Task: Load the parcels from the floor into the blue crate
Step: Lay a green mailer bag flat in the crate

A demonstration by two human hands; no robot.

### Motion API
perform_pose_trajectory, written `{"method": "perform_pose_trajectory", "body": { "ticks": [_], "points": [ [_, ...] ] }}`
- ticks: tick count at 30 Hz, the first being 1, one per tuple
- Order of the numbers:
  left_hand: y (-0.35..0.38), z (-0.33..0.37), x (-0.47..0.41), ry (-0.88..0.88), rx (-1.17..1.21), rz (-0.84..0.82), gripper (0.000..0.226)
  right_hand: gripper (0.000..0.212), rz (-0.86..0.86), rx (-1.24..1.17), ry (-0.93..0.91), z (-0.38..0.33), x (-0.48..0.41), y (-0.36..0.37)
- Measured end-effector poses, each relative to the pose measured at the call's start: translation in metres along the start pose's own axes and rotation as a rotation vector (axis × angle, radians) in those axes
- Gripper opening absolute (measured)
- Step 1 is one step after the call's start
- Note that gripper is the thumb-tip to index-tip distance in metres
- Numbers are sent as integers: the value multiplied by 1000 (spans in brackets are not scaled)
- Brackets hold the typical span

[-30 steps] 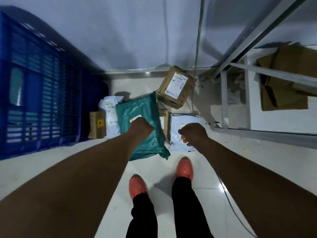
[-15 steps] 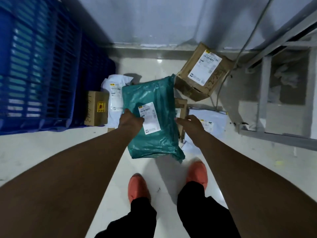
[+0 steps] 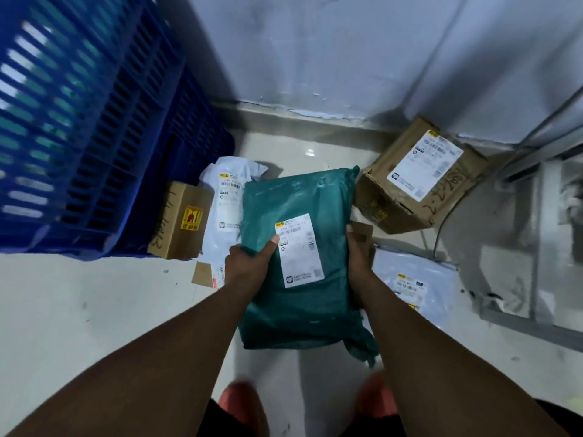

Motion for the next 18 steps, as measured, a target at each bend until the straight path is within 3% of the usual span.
{"method": "perform_pose_trajectory", "body": {
  "ticks": [1,2,7,10,14,16,18],
  "points": [
    [-4,1,6,19,2,26,103,28,-11,-26,-27,-7,6,2],
    [-8,2,11,25,-3,52,100,27,-34,-31,-35,-11,10,4],
    [-36,2,50,-5,24,70,94,64,-181,89,-3,-9,49,9],
    [-61,17,84,14,61,20,85,63,-146,114,-12,-23,92,2],
    [-98,46,137,-42,274,-203,69,53,-90,53,-7,-50,161,-6],
    [-112,60,169,-126,307,-437,76,49,-107,-4,15,-64,202,0],
    [-127,82,205,-138,355,-661,61,46,-122,-54,8,-81,241,9]
  ]
}}
Point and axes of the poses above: each hand's wrist, its own x-axis away from the middle knuckle, its own y-axis out of the palm, z = x × y, the point moved 8 cm from there along -x, towards the middle knuckle, and after that the axes turned 2 degrees about -x, right-handed, at the moved point
